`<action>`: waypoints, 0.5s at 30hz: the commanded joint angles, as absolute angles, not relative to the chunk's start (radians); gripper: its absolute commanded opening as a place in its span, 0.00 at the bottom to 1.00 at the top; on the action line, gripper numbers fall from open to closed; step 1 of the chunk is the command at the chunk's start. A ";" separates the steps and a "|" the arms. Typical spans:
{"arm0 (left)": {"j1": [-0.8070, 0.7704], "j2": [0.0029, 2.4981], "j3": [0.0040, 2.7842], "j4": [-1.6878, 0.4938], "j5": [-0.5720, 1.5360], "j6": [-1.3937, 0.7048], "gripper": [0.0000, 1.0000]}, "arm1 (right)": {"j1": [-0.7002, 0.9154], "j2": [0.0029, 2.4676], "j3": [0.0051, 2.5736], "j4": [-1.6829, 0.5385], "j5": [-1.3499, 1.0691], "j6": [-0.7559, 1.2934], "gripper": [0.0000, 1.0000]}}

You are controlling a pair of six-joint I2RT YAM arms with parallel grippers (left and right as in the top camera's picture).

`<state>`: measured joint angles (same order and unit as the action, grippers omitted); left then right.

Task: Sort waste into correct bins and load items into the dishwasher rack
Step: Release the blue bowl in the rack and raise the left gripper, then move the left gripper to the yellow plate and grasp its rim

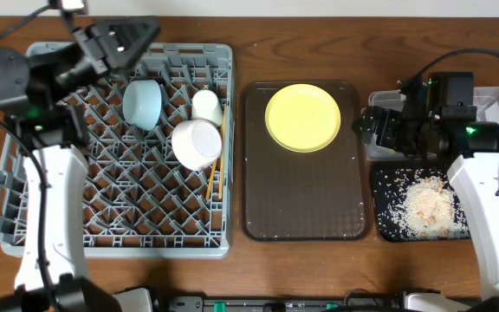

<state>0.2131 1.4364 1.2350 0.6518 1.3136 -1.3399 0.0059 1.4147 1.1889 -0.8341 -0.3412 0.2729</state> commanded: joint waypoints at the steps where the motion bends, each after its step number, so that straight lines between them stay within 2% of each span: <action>1: 0.157 1.435 1.305 0.525 1.197 -1.230 0.48 | 0.014 1.414 1.191 -0.834 -0.345 0.261 0.99; 3: 0.121 1.435 1.362 0.358 1.139 -1.124 0.48 | 0.014 1.414 1.191 -0.834 -0.345 0.261 0.99; 5: 0.076 1.435 1.451 0.093 1.024 -0.950 0.48 | 0.014 1.414 1.191 -0.834 -0.345 0.261 0.99; 9: -0.060 1.440 1.635 -0.420 0.599 -0.577 0.49 | 0.014 1.414 1.191 -0.834 -0.345 0.261 0.99; 12: -0.223 1.456 1.693 -0.579 0.263 -0.386 0.51 | 0.014 1.414 1.191 -0.834 -0.345 0.261 0.99; 15: -0.379 1.500 1.693 -0.629 0.081 -0.304 0.51 | 0.014 1.414 1.191 -0.834 -0.345 0.261 0.99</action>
